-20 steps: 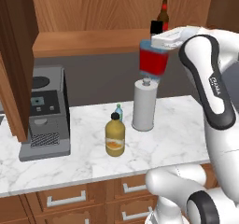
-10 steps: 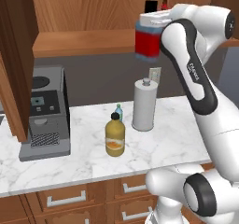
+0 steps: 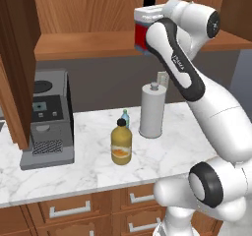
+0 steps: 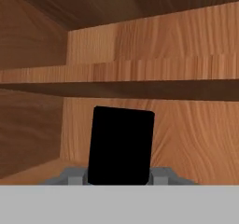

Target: Sort all alcoholic drinks to one cabinet, and non-alcoholic drinks to the other.

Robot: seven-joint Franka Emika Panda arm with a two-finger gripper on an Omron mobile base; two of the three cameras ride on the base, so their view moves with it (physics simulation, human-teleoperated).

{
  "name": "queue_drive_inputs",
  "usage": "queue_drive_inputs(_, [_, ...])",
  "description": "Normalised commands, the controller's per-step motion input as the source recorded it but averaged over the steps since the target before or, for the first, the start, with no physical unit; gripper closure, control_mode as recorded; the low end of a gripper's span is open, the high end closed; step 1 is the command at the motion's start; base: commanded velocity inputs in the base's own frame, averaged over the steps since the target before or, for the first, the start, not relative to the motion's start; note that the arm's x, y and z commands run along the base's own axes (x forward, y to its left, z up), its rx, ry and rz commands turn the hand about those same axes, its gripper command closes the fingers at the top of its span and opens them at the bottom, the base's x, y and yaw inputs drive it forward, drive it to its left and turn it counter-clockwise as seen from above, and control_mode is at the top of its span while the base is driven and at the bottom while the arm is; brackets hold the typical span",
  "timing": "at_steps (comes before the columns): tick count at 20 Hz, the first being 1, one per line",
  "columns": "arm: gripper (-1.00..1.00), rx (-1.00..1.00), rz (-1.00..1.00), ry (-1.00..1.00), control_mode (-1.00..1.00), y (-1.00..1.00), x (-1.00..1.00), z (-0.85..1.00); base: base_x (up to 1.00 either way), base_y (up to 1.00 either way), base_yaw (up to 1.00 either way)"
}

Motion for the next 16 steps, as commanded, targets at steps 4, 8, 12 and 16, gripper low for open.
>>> queue_drive_inputs(4, [1.00, 0.00, -0.08, -0.02, -1.00, 0.02, 0.57, 0.08, 0.00, 0.00, 0.00])
queue_drive_inputs(8, [1.00, 0.00, -0.09, 0.00, -1.00, 0.00, 0.71, 0.02, 0.00, 0.00, 0.00])
queue_drive_inputs(12, [1.00, 0.00, -0.09, 0.00, -1.00, 0.01, 0.79, 0.00, 0.00, 0.00, 0.00])
queue_drive_inputs(16, [1.00, 0.00, -0.09, 0.01, -1.00, 0.06, 0.76, 0.00, 0.00, 0.00, 0.00])
